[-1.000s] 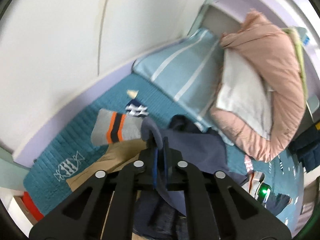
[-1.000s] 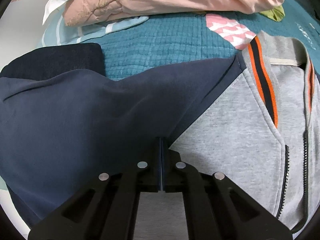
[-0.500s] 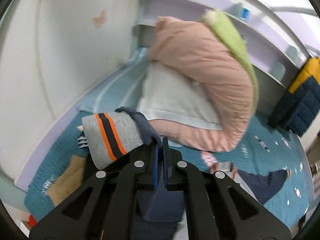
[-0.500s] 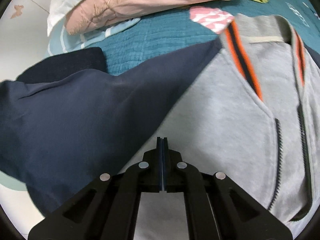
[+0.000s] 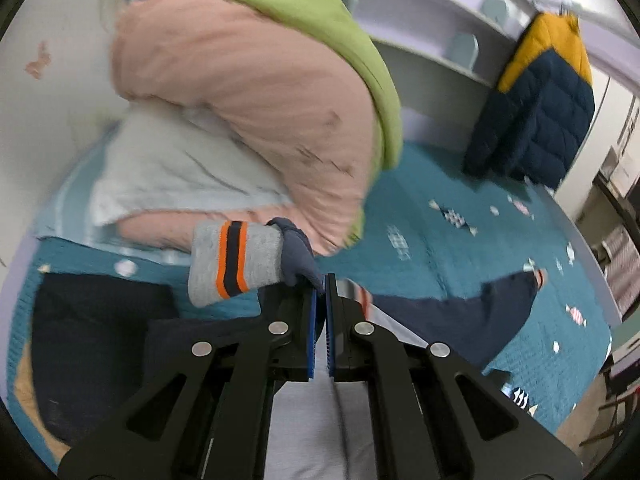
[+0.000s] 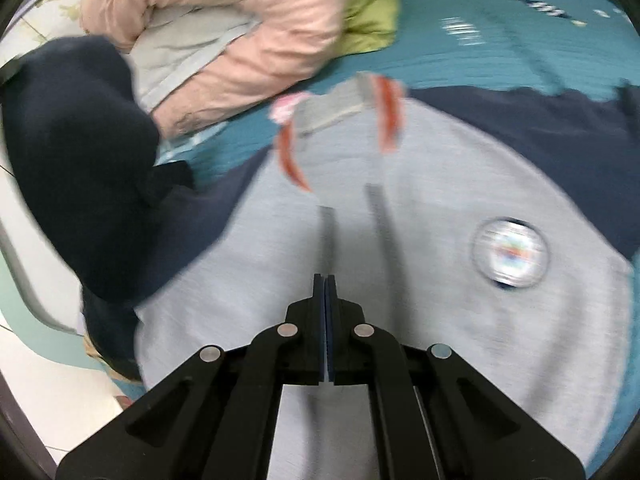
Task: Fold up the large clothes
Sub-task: 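Lift the sleeve with the left gripper, fold it across the jacket body, release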
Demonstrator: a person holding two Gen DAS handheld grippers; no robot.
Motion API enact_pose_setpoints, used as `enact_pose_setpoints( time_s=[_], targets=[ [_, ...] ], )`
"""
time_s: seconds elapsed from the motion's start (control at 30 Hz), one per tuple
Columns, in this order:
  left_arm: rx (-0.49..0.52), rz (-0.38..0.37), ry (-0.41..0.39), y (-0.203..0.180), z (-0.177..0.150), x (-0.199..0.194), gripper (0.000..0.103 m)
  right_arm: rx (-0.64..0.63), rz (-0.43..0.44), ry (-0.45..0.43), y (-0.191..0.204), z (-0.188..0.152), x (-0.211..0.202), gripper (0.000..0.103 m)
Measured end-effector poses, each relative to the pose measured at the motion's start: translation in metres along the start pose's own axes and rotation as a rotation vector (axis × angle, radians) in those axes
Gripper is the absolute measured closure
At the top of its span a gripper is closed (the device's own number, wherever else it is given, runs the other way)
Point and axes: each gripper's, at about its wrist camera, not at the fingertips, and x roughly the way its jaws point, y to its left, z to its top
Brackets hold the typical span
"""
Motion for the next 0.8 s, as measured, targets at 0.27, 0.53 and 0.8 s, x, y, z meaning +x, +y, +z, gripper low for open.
enact_pose_setpoints(
  time_s=[0.27,0.53,0.8],
  targets=[
    [0.114,-0.074,0.202,-0.096,-0.056,0.118,0.099,0.093,-0.115,-0.018,-0.096,-0.033,-0.023,0.102],
    [0.231,-0.059,0.359,-0.155,-0.128,0.185,0.098,0.192,-0.06,-0.065,-0.14,-0.03,-0.029,0.102],
    [0.214,-0.088,0.426,-0.162,-0.152,0.181,0.037,0.274,-0.043,-0.088,-0.164,-0.022,-0.028,0.098]
  ],
)
